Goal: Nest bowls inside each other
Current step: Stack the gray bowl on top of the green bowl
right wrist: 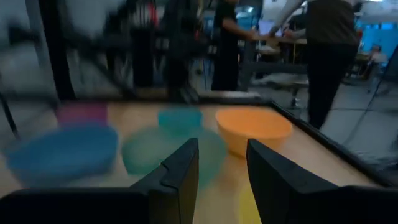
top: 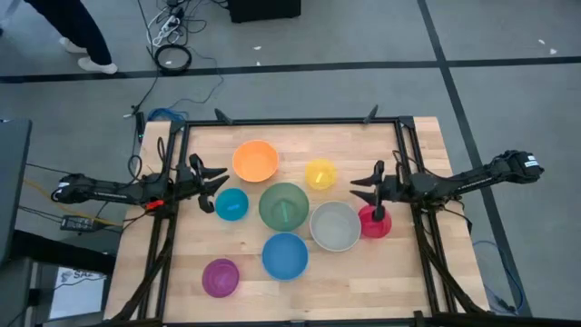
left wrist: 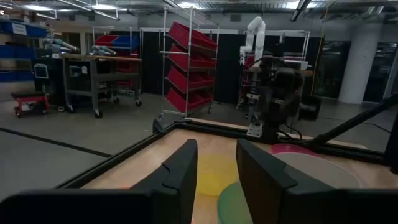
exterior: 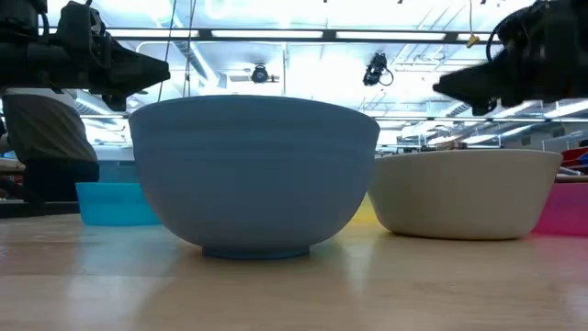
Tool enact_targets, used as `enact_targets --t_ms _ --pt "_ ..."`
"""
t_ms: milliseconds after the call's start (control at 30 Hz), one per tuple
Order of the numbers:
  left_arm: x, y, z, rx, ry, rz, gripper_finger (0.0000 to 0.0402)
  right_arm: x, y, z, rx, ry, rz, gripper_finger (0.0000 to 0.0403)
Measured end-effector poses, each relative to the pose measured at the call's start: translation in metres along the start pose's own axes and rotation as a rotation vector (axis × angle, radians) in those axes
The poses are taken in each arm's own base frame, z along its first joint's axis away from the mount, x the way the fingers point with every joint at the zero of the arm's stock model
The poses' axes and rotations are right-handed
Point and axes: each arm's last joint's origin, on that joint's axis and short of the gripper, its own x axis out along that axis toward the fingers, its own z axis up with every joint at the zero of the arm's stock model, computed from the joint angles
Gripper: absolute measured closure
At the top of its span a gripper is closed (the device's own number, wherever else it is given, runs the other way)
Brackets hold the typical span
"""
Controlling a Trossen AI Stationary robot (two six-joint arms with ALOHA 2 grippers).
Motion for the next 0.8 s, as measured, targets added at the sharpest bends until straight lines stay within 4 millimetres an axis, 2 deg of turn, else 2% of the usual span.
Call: enact_targets --t_ms 67,133,267,333,467,600,800 --pt "0.0 0.0 0.0 0.0 0.0 0.0 0.0281 0.0 0.0 0.008 0.112 -0.077 0.002 0.0279" --pt "0.0 0.0 0.0 -0.001 0.0 -0.001 0.0281 -0.001 0.0 0.015 0.149 -0.15 0.007 0.0279" --pt "0.0 0.0 0.0 -0.011 0.0 -0.001 0.0281 -0.002 -0.001 0.033 0.086 -0.28 0.004 0.0279" --pt "0.0 0.0 0.0 -0.05 -0.004 0.0 0.0281 -0.003 0.0 0.048 0.05 -0.392 0.025 0.0279" --pt "0.0 0.0 0.007 -0.18 -0.068 -0.007 0.0281 -0.01 0.001 0.064 0.026 -0.563 0.119 0.0279" --pt "-0.001 0.0 0.013 -0.298 -0.13 -0.019 0.0281 -0.013 0.001 0.069 -0.035 -0.622 0.126 0.0279" --pt "-0.002 0.0 0.018 -0.322 -0.178 -0.027 0.0281 -0.012 0.001 0.068 -0.046 -0.613 0.119 0.028"
